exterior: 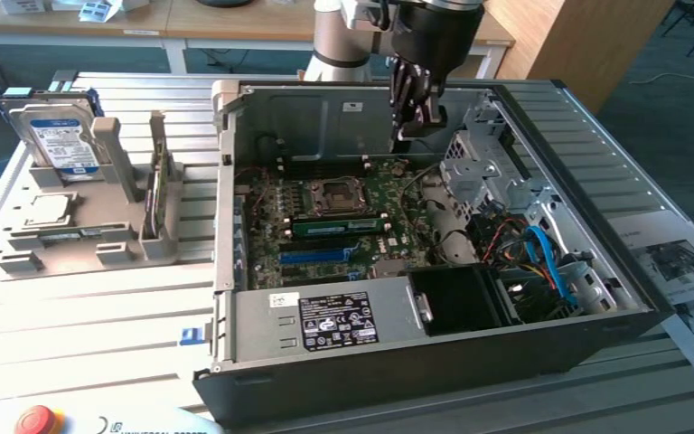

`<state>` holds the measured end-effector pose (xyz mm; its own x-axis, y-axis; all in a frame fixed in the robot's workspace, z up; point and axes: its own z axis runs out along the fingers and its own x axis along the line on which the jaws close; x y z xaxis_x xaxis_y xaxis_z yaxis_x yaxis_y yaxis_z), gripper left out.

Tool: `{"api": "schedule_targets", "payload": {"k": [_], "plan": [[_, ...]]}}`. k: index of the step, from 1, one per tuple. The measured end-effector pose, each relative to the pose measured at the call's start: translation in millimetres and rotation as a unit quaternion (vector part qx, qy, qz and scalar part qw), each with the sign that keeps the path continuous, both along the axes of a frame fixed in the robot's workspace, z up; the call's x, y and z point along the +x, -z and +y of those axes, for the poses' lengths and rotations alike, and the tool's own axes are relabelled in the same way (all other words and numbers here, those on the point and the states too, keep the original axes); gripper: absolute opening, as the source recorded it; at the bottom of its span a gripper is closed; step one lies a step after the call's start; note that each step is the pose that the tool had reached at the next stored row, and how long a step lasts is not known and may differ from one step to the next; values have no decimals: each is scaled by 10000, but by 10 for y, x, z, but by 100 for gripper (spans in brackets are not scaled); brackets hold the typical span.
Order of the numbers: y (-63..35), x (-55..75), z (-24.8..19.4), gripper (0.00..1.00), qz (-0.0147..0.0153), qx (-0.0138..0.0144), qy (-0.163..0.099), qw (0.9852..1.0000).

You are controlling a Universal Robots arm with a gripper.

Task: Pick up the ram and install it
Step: 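Press down the ram until it locks into place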

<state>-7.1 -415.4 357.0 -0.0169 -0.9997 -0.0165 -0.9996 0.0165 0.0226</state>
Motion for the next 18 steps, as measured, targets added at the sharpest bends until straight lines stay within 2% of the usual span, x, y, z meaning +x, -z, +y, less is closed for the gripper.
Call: {"api": "schedule_targets", "payload": {"k": [7,18], "plan": [[0,95,0,11,4,1,0,10000],[28,100,0,11,4,0,0,10000]]}}
